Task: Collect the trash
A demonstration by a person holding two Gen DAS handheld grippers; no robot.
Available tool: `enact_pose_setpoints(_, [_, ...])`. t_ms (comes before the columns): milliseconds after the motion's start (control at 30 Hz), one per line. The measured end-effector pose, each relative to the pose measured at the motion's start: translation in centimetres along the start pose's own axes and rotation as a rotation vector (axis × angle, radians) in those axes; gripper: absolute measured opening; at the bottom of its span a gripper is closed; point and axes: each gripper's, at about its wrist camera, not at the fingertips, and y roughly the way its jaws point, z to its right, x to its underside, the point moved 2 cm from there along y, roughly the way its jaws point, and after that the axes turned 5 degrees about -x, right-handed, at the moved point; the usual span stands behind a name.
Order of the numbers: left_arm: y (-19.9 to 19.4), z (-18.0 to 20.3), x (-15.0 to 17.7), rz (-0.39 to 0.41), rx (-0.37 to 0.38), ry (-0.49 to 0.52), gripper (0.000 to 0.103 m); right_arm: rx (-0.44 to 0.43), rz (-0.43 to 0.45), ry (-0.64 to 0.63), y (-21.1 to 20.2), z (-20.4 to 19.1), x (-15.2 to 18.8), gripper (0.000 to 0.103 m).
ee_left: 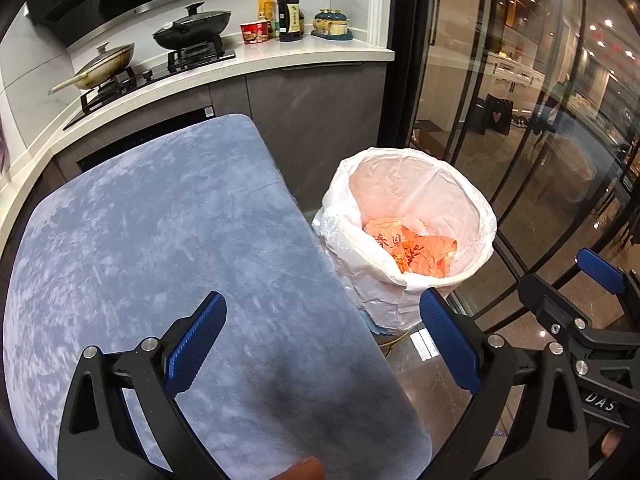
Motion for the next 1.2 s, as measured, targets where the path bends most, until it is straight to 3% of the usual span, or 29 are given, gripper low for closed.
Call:
enact_pose_setpoints(533, [0.4, 0.6, -0.1, -0.01, -0.009, -0.01, 0.093, 0.002, 0.0, 0.019, 0.1, 0.9, 0.3, 0.097])
enact_pose_setpoints(1200, [3.7, 2.3, -3.8, -0.002, -0.014, 0.0, 0.093, 0.032, 0.008, 0.051, 3.3, 3.5, -2.1, 0.097])
